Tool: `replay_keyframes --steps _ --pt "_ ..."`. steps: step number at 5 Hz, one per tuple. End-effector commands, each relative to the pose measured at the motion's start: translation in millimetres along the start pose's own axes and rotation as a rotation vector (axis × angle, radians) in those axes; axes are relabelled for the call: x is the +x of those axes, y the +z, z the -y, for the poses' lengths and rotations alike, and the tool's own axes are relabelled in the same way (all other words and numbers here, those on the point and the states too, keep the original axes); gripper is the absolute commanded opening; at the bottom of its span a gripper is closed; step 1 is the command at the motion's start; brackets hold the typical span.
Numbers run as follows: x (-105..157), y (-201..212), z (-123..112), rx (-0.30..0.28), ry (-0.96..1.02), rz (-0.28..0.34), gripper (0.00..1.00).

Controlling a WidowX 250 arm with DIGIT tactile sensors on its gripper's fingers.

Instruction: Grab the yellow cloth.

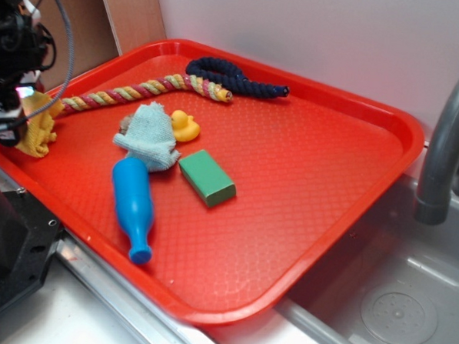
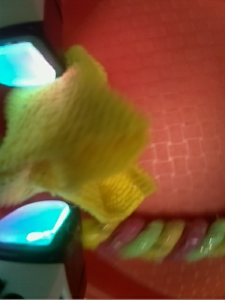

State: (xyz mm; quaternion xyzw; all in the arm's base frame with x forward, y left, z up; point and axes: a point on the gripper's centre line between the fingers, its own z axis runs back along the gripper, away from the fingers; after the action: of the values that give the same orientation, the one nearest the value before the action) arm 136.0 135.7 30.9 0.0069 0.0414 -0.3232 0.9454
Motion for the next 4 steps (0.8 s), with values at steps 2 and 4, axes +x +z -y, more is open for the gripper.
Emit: replay_keyframes --steps 2,4 --pt "12.0 -3.6 -2.9 0.046 0.042 -0.016 0.00" --pt "27.1 64.2 4.0 0.100 0.368 -0.074 0.00"
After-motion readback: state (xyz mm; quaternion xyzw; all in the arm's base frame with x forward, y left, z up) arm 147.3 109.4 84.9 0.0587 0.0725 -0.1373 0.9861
